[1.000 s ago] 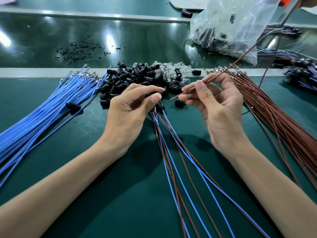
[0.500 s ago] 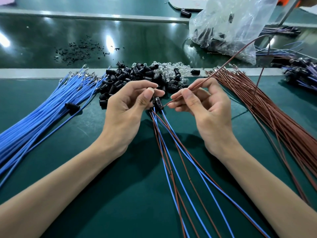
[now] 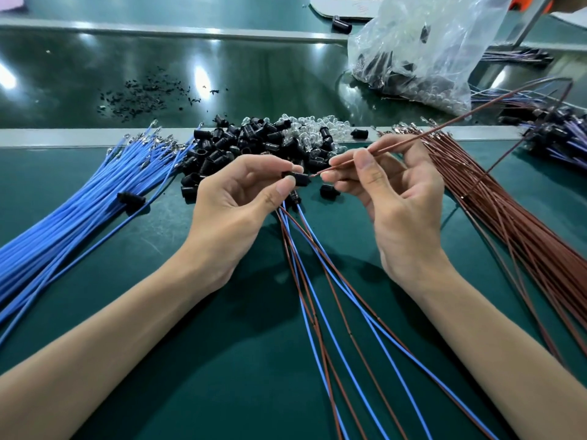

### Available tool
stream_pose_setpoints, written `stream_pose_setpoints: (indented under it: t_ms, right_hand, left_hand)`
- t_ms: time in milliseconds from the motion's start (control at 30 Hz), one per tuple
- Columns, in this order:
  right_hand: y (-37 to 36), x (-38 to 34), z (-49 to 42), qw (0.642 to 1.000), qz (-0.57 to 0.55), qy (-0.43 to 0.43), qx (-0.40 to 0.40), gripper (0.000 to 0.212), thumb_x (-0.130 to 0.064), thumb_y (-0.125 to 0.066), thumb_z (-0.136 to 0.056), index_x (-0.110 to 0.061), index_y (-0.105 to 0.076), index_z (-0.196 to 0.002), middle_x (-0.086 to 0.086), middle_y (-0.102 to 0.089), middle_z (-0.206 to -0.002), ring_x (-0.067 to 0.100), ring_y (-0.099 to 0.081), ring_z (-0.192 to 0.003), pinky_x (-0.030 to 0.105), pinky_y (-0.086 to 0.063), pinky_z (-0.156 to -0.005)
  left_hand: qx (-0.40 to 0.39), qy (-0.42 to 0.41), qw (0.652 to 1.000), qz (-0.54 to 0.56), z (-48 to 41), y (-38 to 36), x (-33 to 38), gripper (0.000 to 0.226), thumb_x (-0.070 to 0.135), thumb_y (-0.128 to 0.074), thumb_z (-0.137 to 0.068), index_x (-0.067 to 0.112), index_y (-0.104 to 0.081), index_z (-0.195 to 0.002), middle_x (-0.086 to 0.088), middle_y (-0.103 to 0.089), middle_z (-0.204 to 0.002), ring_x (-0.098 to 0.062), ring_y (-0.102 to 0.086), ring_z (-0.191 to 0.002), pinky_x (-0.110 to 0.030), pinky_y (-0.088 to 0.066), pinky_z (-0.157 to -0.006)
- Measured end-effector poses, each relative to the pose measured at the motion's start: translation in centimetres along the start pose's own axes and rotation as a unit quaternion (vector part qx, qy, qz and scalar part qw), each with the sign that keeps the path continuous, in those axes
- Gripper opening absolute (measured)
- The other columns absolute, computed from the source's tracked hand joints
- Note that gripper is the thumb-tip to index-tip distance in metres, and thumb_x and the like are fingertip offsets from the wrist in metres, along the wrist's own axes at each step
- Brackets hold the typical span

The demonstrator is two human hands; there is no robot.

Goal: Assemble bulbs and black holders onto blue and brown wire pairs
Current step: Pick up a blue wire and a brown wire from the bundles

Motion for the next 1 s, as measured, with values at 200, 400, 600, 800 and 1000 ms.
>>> stream_pose_setpoints:
  t_ms: [200,400,600,800,1000]
  right_hand:
    - [-0.23,0.08,0.06,1.000,-0.012,-0.003,-0.011,0.012,-0.007,-0.054,-0.094,-0.017,-0.048,-0.089,0.003,-0.073,-0.082,0.021,-0.072,-0.074,0.023,-0.054,-0.069]
    - [0.04,0.23,-0.20,0.999,0.033,-0.017,-0.009,0.012,-0.010,-0.057,-0.092,-0.018,-0.051,-0.087,0.001,-0.073,-0.077,0.017,-0.070,-0.067,0.022,-0.053,-0.065]
    - [-0.37,0.47,0.08,0.997,0.068,-0.008,-0.020,0.016,-0.003,-0.059,-0.091,-0.016,-0.050,-0.086,0.002,-0.073,-0.076,0.016,-0.070,-0.067,0.022,-0.053,-0.066]
    - [0.16,-0.13,-0.15,0.995,0.096,0.008,0.011,0.018,-0.001,-0.065,-0.087,-0.015,-0.055,-0.085,-0.001,-0.072,-0.073,0.014,-0.070,-0.065,0.022,-0.054,-0.065]
    - [-0.38,-0.08,0.00,0.995,0.101,0.007,-0.023,0.016,0.000,-0.066,-0.086,-0.014,-0.057,-0.084,0.001,-0.071,-0.072,0.014,-0.068,-0.063,0.020,-0.052,-0.063]
  left_hand:
    - [-0.031,0.027,0.999,-0.011,0.27,-0.41,0.04,0.022,0.009,-0.075,-0.072,0.013,-0.060,-0.088,0.002,-0.068,-0.089,-0.030,-0.066,-0.090,-0.032,-0.051,-0.091]
    - [-0.031,0.032,0.999,-0.031,0.39,-0.55,0.24,0.023,0.012,-0.071,-0.069,0.014,-0.063,-0.091,0.004,-0.070,-0.087,-0.020,-0.067,-0.087,-0.023,-0.053,-0.082]
    - [-0.051,0.027,0.996,-0.068,0.55,-0.93,0.43,0.019,0.012,-0.070,-0.071,0.014,-0.067,-0.089,0.007,-0.071,-0.082,-0.008,-0.067,-0.080,-0.017,-0.051,-0.074]
    - [-0.049,0.027,0.994,-0.091,0.64,-0.99,0.32,0.017,0.015,-0.072,-0.070,0.015,-0.069,-0.087,0.006,-0.073,-0.081,-0.010,-0.068,-0.078,-0.016,-0.052,-0.074]
    - [-0.049,0.026,0.993,-0.107,0.67,-1.00,0.39,0.016,0.015,-0.073,-0.069,0.016,-0.070,-0.085,0.003,-0.074,-0.080,-0.009,-0.067,-0.076,-0.018,-0.054,-0.076]
Point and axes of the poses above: each hand's wrist, its own z-axis away from the middle knuckle, its own y-axis out of the back of the hand, x = y × z, the point moved 5 cm from there along -z, towards the middle knuckle
